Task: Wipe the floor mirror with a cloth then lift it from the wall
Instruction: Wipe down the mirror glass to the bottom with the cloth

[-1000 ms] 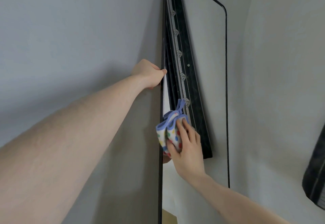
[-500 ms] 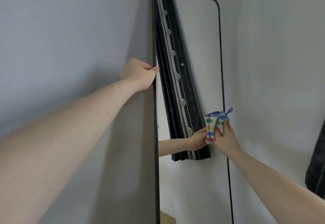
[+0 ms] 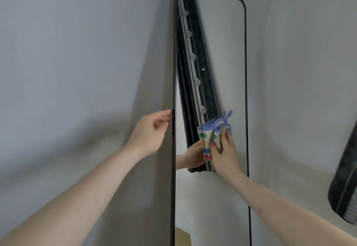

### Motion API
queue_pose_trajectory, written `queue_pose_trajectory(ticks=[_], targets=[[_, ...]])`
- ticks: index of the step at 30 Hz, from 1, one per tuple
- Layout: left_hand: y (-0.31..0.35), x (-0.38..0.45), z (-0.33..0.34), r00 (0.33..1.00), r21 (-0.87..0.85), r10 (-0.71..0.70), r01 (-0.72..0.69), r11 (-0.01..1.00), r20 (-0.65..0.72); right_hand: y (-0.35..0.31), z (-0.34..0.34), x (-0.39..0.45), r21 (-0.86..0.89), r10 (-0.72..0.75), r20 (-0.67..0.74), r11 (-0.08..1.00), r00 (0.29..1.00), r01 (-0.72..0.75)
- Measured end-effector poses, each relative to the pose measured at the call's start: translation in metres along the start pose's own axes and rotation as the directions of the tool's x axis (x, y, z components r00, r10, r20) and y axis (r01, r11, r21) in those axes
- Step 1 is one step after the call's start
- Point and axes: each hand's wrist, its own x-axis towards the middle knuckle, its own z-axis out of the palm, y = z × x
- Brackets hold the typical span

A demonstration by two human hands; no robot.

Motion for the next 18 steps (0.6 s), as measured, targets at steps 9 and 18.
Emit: queue_pose_trajectory(ticks=[9,18], targets=[[-0.036,-0.069,0.027,1.000,0.028,0.002,-0.003,1.000,0.007,-0.085,-0.003,0.025,-0.009,-0.216,0.075,0.976,0.973,0.218],[-0.063,-0.132,0.047,0.999,0.062,-0.040,0.040,0.997,0.006,-0.060,0.025,-0.047,-0.060,-0.268,0.097,0.960,0.958,0.275]])
